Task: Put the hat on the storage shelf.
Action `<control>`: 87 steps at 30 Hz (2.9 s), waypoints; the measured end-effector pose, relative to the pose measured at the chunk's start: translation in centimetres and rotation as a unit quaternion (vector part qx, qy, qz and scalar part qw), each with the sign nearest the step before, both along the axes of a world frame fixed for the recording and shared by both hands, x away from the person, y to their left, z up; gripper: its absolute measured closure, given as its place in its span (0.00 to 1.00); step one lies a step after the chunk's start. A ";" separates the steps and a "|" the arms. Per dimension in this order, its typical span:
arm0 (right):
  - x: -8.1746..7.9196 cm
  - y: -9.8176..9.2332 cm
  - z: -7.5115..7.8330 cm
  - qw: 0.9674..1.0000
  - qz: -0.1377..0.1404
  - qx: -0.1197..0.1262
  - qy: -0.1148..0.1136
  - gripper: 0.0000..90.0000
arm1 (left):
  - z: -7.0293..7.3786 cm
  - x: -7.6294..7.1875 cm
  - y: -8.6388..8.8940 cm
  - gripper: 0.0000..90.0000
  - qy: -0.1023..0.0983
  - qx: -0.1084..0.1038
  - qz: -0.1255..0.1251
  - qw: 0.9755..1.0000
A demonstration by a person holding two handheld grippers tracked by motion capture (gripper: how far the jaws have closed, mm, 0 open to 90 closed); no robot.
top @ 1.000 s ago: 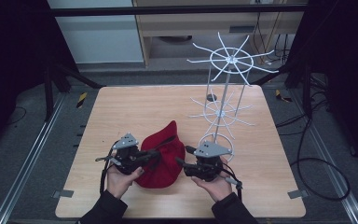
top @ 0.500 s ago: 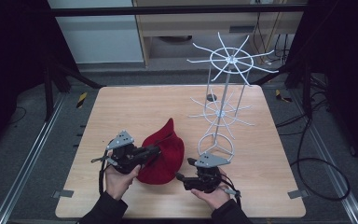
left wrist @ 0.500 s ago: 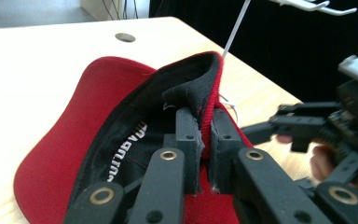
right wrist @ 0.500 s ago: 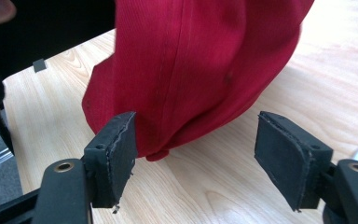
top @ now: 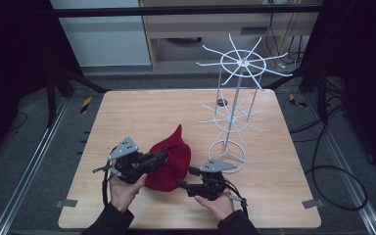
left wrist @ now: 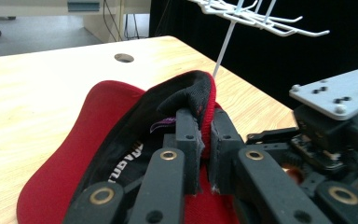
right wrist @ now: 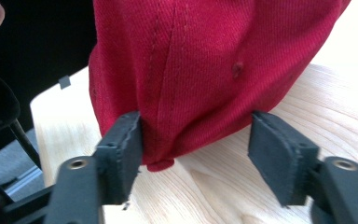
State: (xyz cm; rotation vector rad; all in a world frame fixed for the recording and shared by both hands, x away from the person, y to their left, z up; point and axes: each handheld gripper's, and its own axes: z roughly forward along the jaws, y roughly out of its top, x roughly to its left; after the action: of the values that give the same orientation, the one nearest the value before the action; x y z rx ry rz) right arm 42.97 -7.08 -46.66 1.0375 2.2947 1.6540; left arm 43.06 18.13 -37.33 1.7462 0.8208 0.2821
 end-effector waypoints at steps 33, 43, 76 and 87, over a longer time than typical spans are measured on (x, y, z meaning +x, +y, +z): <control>0.3 2.1 5.5 0.987 -0.017 -0.102 -0.119 0.96 | -3.8 -2.9 6.2 0.93 0.028 0.030 0.056 0.998; 0.5 6.2 6.4 0.981 0.004 -0.130 -0.142 0.95 | -5.3 -3.2 8.9 0.93 0.045 0.029 0.096 0.994; 0.1 5.8 5.9 0.977 0.041 -0.146 -0.149 0.97 | 0.8 2.8 6.4 0.86 0.034 0.036 0.044 0.998; 0.3 3.6 5.0 0.990 0.012 -0.080 -0.111 0.64 | 3.2 1.6 4.7 0.96 -0.002 0.021 0.058 0.998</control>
State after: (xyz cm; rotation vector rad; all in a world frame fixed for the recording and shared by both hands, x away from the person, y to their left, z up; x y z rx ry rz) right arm 43.29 -3.46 -41.61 0.7529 2.2570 1.4804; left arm 44.65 22.87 -34.11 1.7394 0.9216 0.3830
